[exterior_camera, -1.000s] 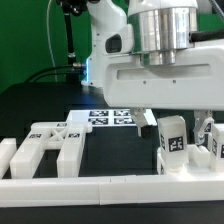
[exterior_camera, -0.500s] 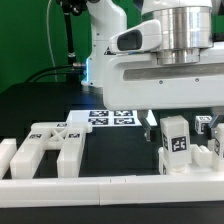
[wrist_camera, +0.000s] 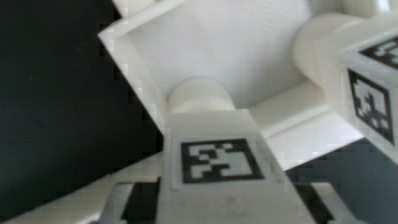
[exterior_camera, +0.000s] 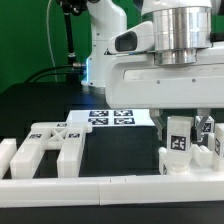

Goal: Assemble chair

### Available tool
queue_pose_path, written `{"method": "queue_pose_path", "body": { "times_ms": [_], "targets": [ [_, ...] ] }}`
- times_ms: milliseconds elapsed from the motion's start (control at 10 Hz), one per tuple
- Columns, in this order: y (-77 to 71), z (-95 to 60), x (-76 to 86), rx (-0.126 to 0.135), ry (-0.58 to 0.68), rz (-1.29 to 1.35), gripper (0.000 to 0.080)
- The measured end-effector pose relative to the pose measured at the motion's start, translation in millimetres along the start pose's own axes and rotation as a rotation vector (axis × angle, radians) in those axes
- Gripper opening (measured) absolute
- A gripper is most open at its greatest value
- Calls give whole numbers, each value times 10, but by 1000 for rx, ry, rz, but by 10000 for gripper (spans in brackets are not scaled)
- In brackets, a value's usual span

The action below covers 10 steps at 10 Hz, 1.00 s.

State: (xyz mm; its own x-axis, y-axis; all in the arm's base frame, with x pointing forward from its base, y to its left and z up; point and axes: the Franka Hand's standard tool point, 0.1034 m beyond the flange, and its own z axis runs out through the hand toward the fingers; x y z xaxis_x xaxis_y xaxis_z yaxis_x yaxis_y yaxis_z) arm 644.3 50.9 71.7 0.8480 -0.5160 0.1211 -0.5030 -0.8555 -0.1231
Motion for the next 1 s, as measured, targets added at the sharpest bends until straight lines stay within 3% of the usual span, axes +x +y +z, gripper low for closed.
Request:
{"method": "queue_pose_path", "body": {
  "times_ms": [300,500,600,900,1000],
  "targets": [
    [-5,12,15,-5,-10,440,284],
    [1,16,16,5,-32,834,284],
    [1,23,11,23,-32,1016,285],
    [0,20,10,30,-29,983,293],
    [-30,-10,45,35,-23,795,476]
  ]
}}
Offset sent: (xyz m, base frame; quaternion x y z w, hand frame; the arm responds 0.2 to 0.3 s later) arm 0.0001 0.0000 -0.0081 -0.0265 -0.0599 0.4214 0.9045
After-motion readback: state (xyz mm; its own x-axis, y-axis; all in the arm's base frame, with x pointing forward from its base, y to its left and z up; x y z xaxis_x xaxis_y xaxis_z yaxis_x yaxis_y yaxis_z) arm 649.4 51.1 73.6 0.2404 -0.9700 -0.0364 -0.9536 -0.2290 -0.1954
